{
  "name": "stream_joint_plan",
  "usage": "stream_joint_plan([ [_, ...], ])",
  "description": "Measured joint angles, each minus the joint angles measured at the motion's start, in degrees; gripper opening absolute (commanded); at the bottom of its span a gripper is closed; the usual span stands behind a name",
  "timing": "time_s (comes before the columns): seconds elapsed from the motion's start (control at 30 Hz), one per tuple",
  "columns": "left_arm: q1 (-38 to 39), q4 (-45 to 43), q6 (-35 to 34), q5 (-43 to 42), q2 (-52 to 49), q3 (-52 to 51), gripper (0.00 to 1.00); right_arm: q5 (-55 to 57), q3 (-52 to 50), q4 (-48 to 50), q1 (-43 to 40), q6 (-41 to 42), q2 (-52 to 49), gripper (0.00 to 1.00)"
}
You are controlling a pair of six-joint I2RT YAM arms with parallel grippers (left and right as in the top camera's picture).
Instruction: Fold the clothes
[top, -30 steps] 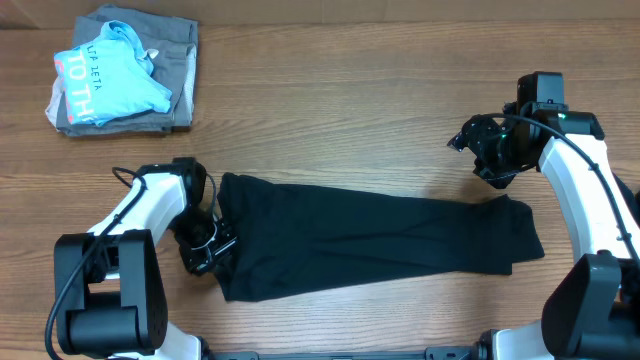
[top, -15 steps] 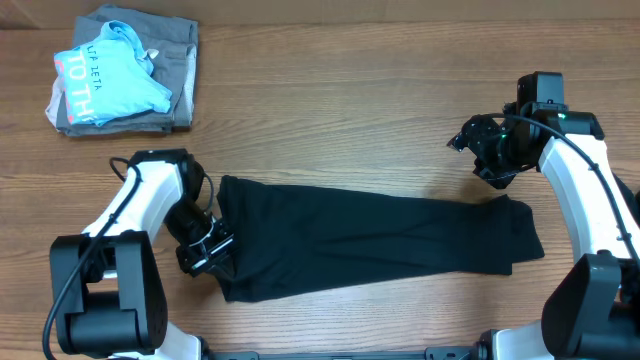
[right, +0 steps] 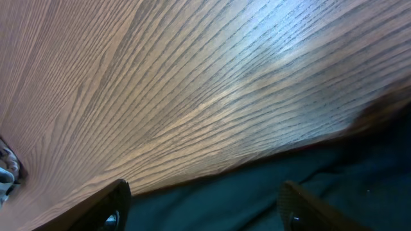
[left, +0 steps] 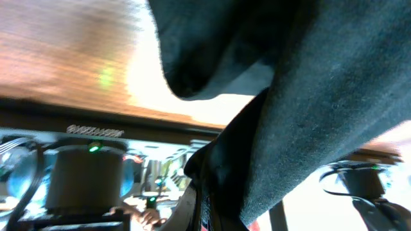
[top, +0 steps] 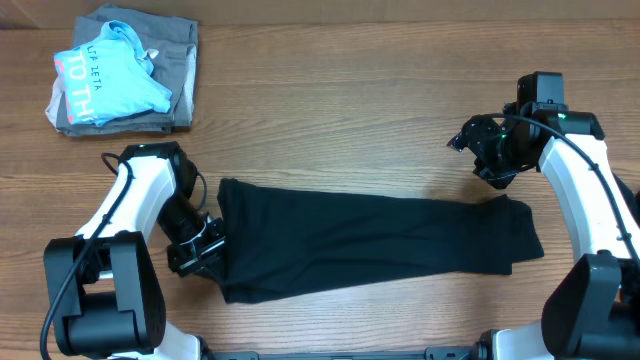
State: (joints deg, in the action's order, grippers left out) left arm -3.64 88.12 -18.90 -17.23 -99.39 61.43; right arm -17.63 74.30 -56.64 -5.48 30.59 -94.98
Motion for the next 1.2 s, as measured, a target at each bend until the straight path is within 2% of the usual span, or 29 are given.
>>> stream_joint_plan([
  [0.07,0.02,0.17,0.22,1.29,0.00,-0.04,0.24,0.00,0.00,-0.04,-0.02,0.02,0.00,0.78],
  [0.1,0.02,0.22,0.07,1.64,0.00,-0.04,0.26,0.02,0.00,-0.02,-0.02,0.04,0.00,0.78],
  [0.13,0.02,0.20,-0.02,1.95,0.00,-0.07,0.45,0.00,0.00,-0.04,-0.02,0.02,0.00,0.78],
  [0.2,0.02,0.17,0.00,2.71,0.00,-0.11,1.00,0.00,0.00,-0.02,-0.02,0.00,0.00,0.78],
  [0.23,0.02,0.11,0.02,2.91,0.00,-0.17,1.00,0.00,0.00,-0.07,-0.02,0.02,0.00,0.78],
  [0.33,0.02,-0.24,-0.13,3.15,0.00,-0.26,0.85,0.00,0.00,-0.07,0.00,0.02,0.00,0.78],
  [0.37,0.02,-0.59,-0.04,3.26,0.00,-0.26,0.71,0.02,0.00,-0.07,-0.02,0.00,0.00,0.78],
  [0.47,0.02,-2.32,-0.35,3.39,0.00,-0.28,0.10,0.00,0.00,-0.09,-0.02,0.00,0.00,0.77],
  [0.5,0.02,-2.95,-0.52,3.37,0.00,-0.28,0.04,0.02,0.00,-0.15,-0.02,0.02,0.00,0.75],
  [0.53,0.02,-3.72,-0.42,3.32,0.00,-0.28,0.04,0.02,-0.02,-0.39,-0.02,0.00,0.00,0.72],
  [0.57,0.02,-4.17,-0.44,3.32,0.00,-0.26,0.04,0.00,-0.02,-0.76,-0.02,0.11,0.00,0.63],
  [0.6,0.02,-4.42,-0.33,3.32,0.00,-0.20,0.04,0.00,-0.02,-1.11,-0.02,0.02,0.00,0.50],
  [0.63,0.02,-4.42,-0.42,3.32,0.00,-0.07,0.04,-0.04,-0.15,-1.57,-0.02,-0.02,0.00,0.31],
  [0.7,0.15,-4.50,-0.37,3.30,-0.02,0.85,0.04,-0.04,-0.66,-2.21,0.00,-0.31,0.00,0.04],
  [0.9,2.05,-10.84,-0.15,3.15,0.00,6.21,0.04,-0.04,-4.52,-6.78,-0.02,0.66,0.00,0.04],
  [1.2,16.20,-22.84,0.50,2.21,-0.02,6.56,0.04,2.47,-9.03,-11.65,-0.02,2.67,0.00,0.04],
])
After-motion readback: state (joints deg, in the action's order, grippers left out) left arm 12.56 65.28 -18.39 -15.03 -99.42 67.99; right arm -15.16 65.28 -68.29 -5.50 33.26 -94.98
